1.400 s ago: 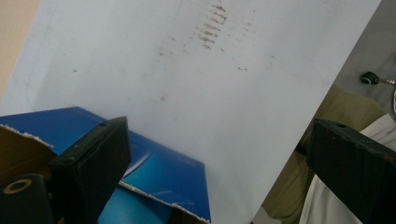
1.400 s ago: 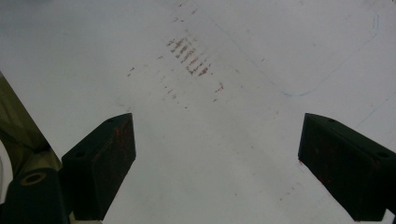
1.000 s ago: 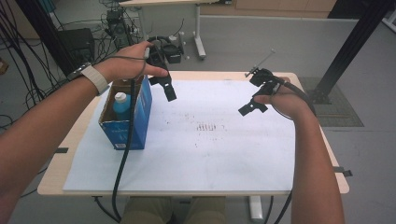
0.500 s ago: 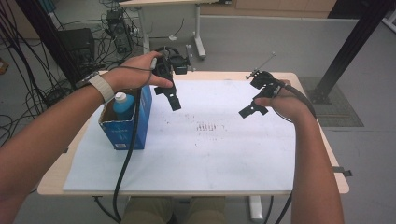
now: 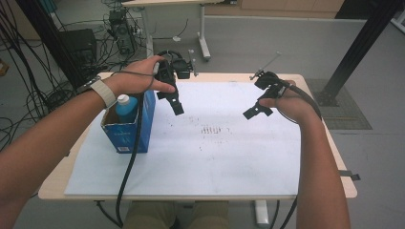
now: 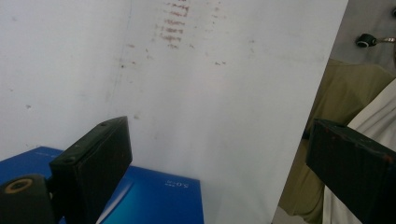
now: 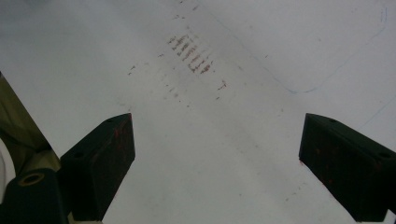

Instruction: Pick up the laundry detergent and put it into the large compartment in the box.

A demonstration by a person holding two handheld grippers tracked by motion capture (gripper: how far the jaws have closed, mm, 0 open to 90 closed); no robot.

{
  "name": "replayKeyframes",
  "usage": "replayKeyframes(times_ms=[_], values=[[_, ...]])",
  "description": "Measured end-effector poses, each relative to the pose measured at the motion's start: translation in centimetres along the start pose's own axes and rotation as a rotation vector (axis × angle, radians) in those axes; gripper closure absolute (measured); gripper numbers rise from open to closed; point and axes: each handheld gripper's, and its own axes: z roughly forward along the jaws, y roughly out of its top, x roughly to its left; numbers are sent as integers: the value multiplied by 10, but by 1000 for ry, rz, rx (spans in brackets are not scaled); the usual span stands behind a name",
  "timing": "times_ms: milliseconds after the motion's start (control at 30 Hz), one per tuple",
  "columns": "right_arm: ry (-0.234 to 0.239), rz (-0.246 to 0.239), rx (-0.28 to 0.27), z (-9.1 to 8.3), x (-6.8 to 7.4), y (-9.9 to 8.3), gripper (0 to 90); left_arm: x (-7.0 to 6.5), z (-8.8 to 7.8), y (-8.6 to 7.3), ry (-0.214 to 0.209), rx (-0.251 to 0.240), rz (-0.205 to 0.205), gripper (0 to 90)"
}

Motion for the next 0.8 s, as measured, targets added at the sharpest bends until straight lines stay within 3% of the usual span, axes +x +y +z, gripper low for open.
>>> replayKeyframes(times_ms=[800], values=[[-9,1,-4,-4,3,-3,104,-3,1,1,12,1,0,76]])
